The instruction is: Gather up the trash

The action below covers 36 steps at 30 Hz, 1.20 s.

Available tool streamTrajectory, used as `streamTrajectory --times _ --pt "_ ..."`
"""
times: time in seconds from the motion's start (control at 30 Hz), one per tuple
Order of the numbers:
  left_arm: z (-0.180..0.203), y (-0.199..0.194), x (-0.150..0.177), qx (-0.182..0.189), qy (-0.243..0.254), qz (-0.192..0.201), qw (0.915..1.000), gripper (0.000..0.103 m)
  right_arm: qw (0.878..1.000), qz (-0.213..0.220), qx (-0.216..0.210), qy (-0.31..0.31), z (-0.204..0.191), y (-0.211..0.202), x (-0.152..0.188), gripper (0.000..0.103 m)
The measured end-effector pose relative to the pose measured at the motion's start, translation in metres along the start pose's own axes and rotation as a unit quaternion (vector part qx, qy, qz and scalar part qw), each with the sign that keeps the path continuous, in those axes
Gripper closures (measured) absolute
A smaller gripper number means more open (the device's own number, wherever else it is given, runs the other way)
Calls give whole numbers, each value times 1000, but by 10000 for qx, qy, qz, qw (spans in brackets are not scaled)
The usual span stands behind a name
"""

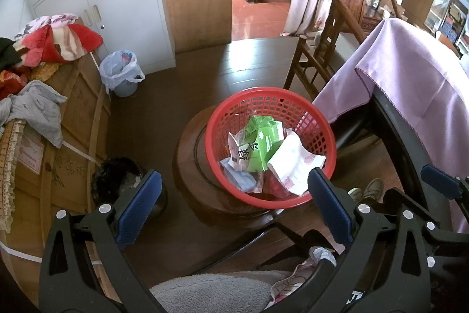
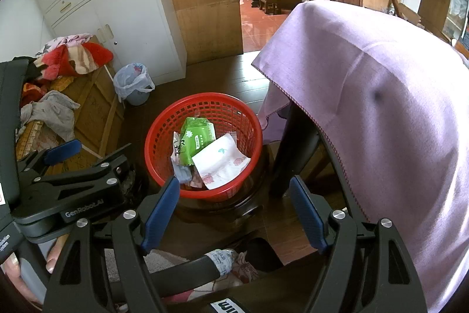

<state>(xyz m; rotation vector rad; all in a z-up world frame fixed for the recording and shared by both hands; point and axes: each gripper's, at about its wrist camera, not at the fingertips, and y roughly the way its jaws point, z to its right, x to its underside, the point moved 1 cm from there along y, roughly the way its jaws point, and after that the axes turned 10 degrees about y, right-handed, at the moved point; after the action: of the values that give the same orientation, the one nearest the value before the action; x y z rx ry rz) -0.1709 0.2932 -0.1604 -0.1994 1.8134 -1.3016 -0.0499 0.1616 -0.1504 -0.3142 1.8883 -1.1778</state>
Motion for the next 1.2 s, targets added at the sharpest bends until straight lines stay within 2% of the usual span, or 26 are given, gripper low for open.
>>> streamTrajectory --times 1.2 --pt "-2 0 2 18 -24 -28 10000 7 10000 0 -30 -31 0 -3 -1 27"
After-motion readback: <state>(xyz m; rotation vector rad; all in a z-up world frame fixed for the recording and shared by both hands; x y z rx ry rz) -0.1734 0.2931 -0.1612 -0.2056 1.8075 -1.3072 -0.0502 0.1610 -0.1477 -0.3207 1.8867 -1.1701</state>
